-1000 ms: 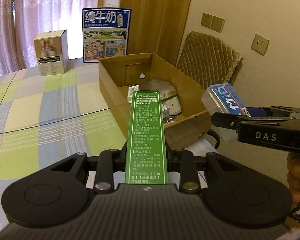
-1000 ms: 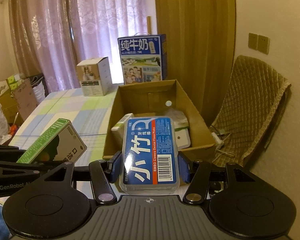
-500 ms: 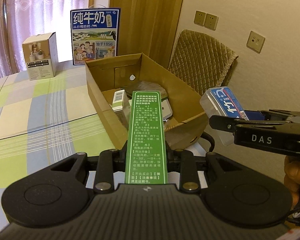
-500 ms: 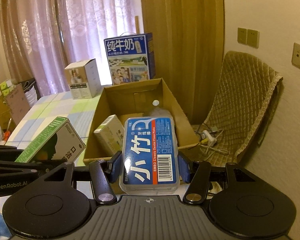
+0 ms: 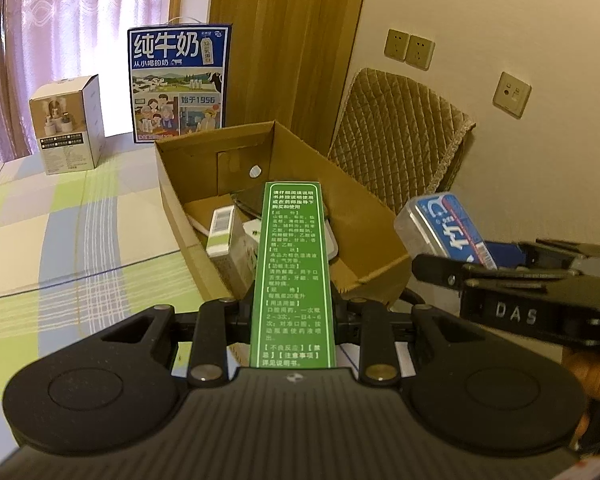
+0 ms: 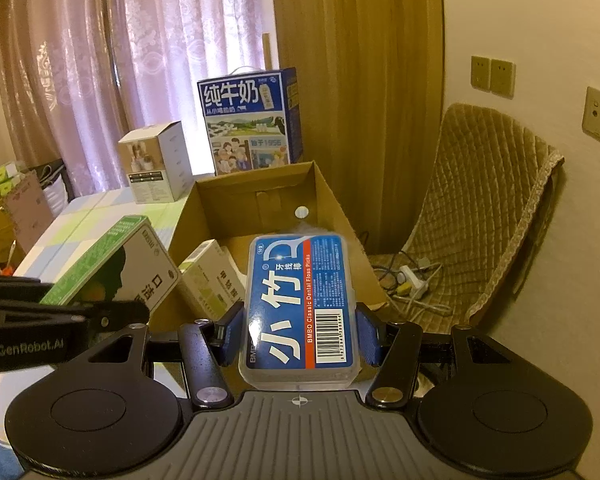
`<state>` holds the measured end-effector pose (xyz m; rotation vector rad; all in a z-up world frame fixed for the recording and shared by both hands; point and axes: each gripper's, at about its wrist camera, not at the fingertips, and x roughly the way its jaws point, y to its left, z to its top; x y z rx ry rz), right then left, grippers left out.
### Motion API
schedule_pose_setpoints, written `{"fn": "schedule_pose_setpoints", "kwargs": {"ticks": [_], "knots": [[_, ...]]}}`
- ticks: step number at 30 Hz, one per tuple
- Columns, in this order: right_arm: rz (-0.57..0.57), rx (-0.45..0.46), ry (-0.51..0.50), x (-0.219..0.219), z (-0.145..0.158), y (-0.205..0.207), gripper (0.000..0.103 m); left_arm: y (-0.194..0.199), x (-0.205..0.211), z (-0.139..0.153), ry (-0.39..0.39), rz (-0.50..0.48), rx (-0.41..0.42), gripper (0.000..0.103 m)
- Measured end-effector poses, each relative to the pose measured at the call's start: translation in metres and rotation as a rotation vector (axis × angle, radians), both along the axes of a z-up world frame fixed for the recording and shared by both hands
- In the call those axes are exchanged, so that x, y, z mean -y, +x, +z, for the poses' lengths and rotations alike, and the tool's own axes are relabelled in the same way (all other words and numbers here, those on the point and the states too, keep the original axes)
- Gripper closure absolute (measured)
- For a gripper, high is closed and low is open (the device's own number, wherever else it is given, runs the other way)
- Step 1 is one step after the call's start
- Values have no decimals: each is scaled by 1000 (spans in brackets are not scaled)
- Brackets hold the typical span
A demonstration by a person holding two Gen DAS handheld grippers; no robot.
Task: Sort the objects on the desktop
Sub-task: 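Carry the green box and toothpick case over the cardboard box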
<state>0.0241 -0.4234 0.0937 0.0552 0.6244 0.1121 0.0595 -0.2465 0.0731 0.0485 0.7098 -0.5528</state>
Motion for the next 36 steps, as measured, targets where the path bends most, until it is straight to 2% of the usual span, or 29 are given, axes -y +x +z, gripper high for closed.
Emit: {"fn": "schedule_pose_setpoints", "kwargs": {"ticks": [36], "knots": [[39,8,-74,-3,-10,82,49,87,18,-13,-86,60,-39,78]]}}
